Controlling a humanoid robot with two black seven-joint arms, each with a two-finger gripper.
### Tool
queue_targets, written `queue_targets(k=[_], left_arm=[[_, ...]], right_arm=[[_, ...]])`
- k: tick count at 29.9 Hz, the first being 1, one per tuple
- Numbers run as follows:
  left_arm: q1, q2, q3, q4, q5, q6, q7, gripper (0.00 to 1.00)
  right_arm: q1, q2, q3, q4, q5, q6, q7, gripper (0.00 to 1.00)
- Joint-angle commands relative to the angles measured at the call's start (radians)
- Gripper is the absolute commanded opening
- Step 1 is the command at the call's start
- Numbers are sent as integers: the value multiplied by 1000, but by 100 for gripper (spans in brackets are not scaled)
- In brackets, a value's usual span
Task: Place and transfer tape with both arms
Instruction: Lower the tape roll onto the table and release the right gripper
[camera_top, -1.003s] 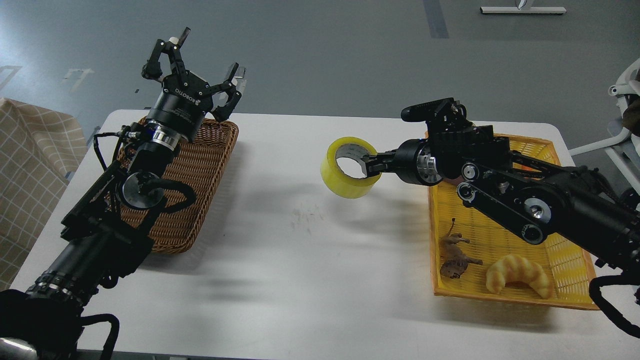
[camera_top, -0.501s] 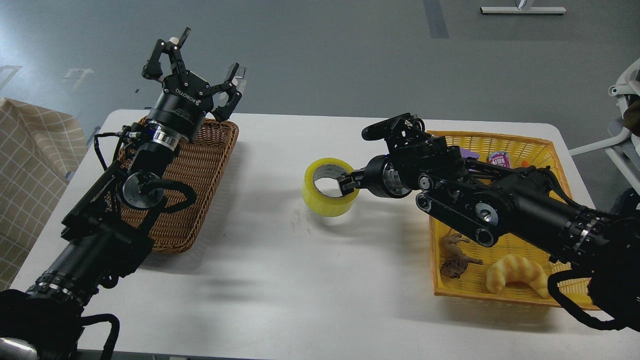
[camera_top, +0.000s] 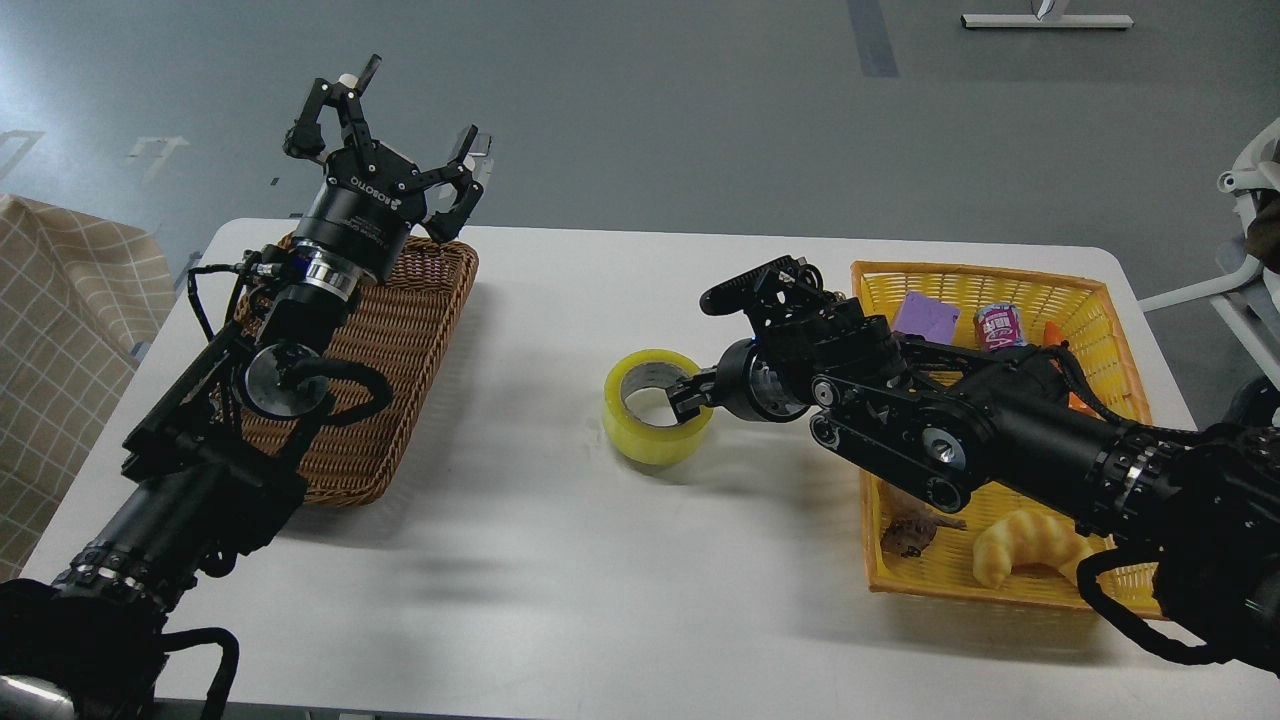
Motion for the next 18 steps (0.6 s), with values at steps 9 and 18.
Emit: queue_targets(k=[9,18], left_arm=[[2,0,-1,1,0,0,-2,98],[2,3,-1,1,0,0,-2,98]], right_arm=[[-1,1,-1,-35,2,0,0,0],[-12,1,22,-35,19,0,2,98]])
